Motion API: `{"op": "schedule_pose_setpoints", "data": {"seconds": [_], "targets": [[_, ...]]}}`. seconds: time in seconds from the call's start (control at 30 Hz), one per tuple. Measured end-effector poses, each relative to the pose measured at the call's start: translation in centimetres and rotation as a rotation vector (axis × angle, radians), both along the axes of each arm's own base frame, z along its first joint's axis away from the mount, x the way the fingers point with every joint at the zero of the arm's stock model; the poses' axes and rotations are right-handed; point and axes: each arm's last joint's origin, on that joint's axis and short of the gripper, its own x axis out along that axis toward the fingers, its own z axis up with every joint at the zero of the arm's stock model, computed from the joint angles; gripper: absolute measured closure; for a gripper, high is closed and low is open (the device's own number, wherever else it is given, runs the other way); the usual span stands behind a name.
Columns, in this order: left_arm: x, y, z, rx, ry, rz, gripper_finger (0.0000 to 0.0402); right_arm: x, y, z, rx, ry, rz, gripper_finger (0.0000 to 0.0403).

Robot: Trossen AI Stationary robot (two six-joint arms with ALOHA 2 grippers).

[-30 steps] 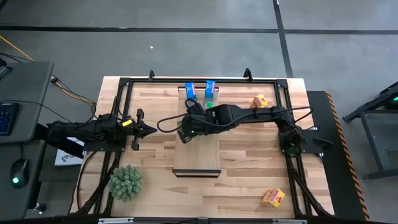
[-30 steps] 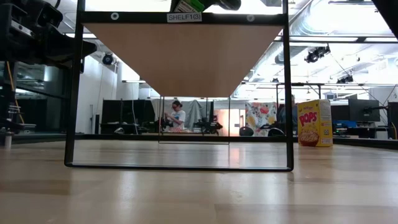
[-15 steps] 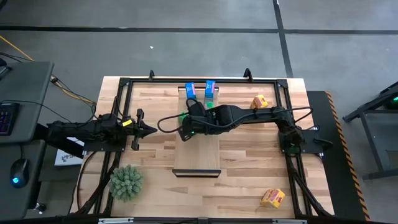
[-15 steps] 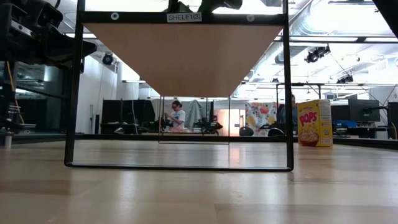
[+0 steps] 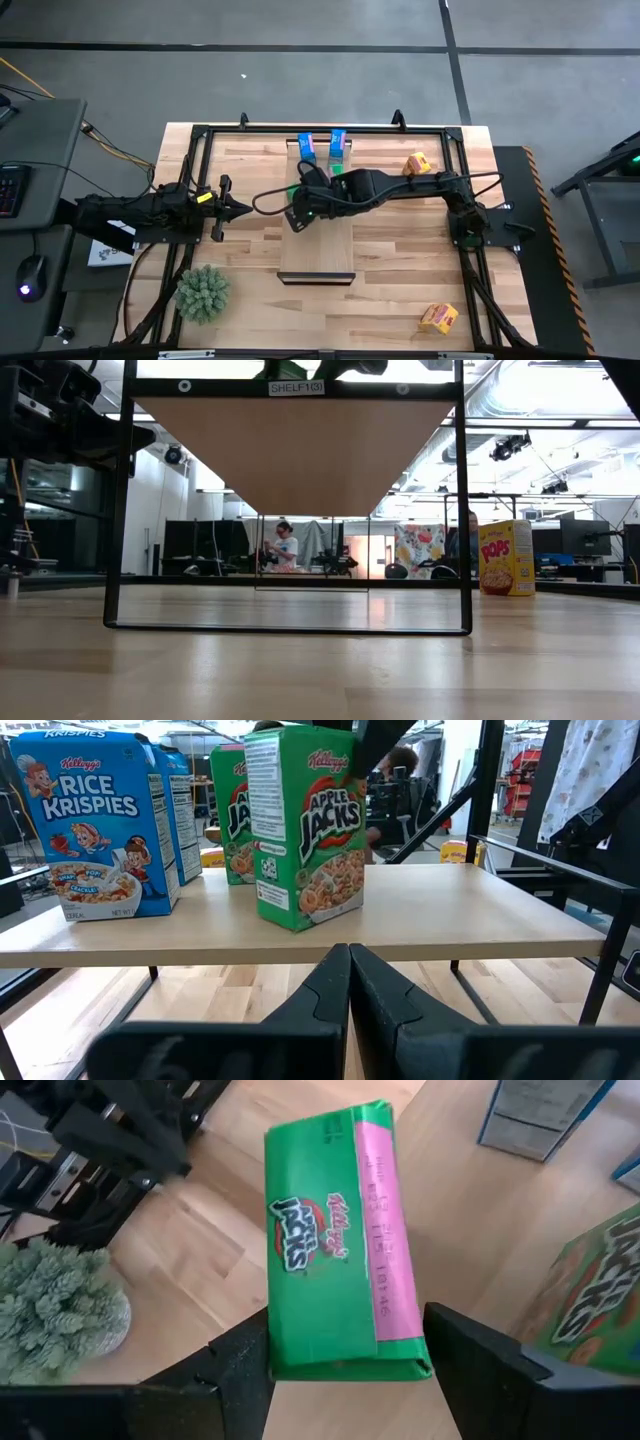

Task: Stack cereal on shelf
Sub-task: Put the green cereal box on the shelf aligned with the other green cereal box

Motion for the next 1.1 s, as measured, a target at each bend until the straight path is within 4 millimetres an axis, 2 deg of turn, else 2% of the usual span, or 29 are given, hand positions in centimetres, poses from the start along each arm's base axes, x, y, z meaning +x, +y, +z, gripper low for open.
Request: {"op": "schedule_pose_setpoints", "data": {"seconds": [0.57, 0.83, 1.1], "targets": [[0.00, 0.00, 0.01, 0.000, 0.000, 0.000, 0.0398, 0.15, 0.77, 0.09, 0.135, -0.008, 0.089, 0.0166], [0.00, 0.00, 0.01, 0.000, -0.001, 0.000, 0.0398, 0.27, 0.63, 0.22, 0.084, -0.038, 0.033, 0.0166], [0.00, 0.00, 0.00, 0.000, 0.000, 0.000, 0.0398, 0.37, 0.67, 0.28, 0.089, -0.047, 0.047, 0.0166]]}}
